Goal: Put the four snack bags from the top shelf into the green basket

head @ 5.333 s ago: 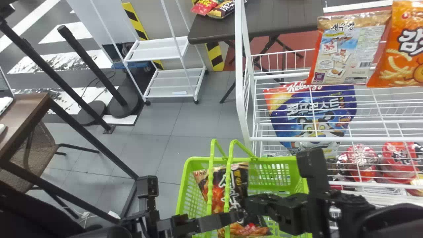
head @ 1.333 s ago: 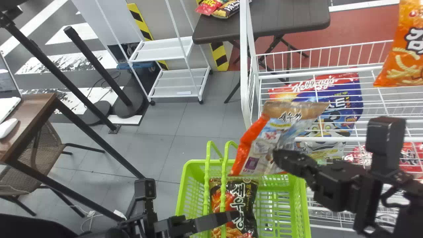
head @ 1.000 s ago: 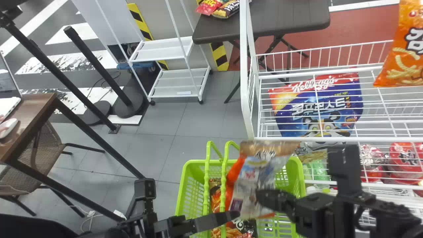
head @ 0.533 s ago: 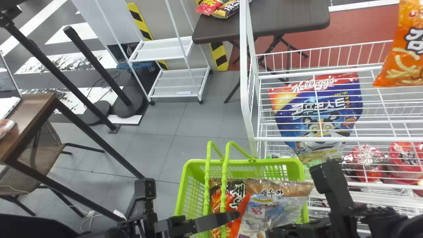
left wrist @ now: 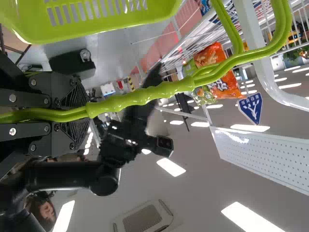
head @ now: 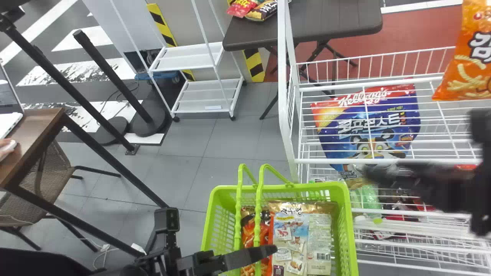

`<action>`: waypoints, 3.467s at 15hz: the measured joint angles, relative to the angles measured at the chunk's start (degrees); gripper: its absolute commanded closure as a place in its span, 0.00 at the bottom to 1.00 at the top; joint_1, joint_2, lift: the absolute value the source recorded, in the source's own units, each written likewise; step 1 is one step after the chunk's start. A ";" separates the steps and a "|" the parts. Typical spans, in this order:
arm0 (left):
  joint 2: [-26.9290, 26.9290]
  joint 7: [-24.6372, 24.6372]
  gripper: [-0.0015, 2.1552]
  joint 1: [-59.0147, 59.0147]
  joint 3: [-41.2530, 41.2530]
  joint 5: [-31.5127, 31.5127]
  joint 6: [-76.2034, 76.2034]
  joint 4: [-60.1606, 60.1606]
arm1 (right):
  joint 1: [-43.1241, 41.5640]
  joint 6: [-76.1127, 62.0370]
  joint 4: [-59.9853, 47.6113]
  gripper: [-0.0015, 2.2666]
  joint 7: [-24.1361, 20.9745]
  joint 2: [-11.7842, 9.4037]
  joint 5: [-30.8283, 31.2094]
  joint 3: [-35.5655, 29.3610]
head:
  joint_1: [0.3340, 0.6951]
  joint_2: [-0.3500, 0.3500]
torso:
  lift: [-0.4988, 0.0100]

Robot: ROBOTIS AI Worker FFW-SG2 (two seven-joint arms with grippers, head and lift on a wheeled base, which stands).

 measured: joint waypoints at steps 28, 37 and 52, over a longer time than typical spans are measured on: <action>-0.18 0.00 1.00 0.81 1.32 0.18 -0.17 0.45 | -27.21 -27.09 43.20 0.99 -5.04 -0.34 19.10 -10.71 | 1.00 0.36 | 0.98; -0.18 0.00 1.00 0.74 1.18 0.18 -0.08 0.36 | -11.67 -18.42 14.78 0.99 -4.29 -0.31 7.80 -12.14 | 1.00 0.39 | 0.98; -0.15 0.00 1.00 0.20 0.80 0.26 0.00 0.37 | 8.20 -12.21 10.66 0.99 5.05 -0.33 -15.94 11.12 | 1.00 1.00 | 0.98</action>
